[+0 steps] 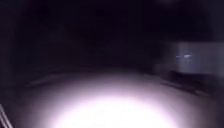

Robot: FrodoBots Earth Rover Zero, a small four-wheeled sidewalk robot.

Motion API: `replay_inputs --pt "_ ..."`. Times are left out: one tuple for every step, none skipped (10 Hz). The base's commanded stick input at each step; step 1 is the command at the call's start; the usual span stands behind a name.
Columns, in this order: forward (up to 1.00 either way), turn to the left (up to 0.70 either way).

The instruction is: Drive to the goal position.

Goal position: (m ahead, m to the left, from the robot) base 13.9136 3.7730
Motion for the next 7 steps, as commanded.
replay_inputs --pt "1.0 0.0" --pt "1.0 0.0" --pt "1.0 0.0" --pt "1.0 0.0" --pt "1.0 0.0" --pt "1.0 0.0" --pt "1.0 0.0"
